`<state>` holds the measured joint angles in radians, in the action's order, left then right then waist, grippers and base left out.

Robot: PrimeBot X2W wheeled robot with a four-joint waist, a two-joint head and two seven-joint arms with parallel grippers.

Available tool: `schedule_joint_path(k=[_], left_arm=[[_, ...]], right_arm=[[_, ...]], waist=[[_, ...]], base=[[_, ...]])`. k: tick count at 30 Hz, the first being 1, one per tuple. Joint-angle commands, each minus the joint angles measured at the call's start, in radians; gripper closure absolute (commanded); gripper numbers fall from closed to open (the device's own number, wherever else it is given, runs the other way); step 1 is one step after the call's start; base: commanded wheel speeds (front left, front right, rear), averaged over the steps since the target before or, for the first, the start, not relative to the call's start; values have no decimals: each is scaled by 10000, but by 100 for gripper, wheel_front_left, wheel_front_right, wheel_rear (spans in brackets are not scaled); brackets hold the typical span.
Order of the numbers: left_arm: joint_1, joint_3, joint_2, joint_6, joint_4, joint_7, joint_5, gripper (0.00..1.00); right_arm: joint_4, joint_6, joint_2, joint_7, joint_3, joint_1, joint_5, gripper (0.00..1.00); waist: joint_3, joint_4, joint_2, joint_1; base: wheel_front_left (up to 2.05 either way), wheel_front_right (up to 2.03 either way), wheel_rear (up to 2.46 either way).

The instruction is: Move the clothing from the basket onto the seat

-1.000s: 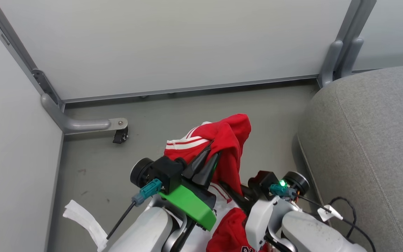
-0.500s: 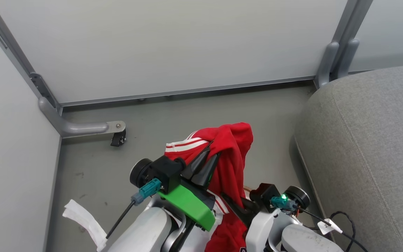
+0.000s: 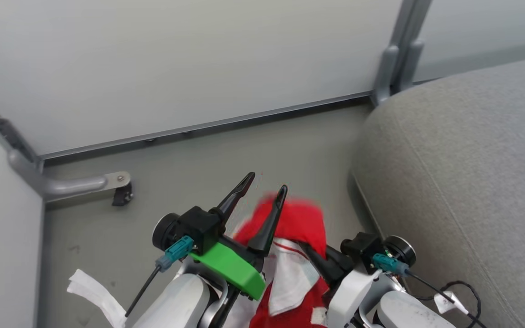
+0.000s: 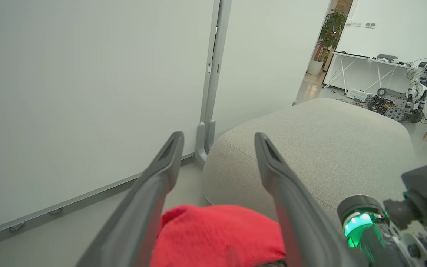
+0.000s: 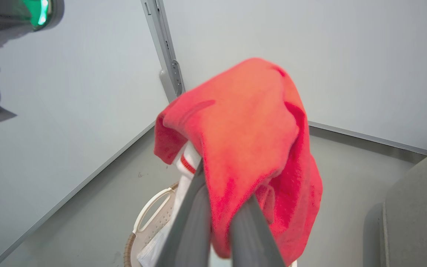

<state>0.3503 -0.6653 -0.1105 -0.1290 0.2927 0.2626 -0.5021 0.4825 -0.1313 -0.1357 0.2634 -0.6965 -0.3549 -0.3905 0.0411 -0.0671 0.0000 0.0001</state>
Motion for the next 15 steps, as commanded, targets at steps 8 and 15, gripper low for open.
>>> schedule_joint_path(k=[8,15], left_arm=[[-515,432,-179,-31,41,22,433,0],[-714,703,-226,-31,-102,23,656,0]], right_arm=[[-1486,10,-135,20,1120,869,592,100],[-2279,10,-263,22,1781,1034,905,100]], waist=[[59,-2553,0,-1],[252,-4153,0,-1]], base=[[0,0,0],[0,0,0]])
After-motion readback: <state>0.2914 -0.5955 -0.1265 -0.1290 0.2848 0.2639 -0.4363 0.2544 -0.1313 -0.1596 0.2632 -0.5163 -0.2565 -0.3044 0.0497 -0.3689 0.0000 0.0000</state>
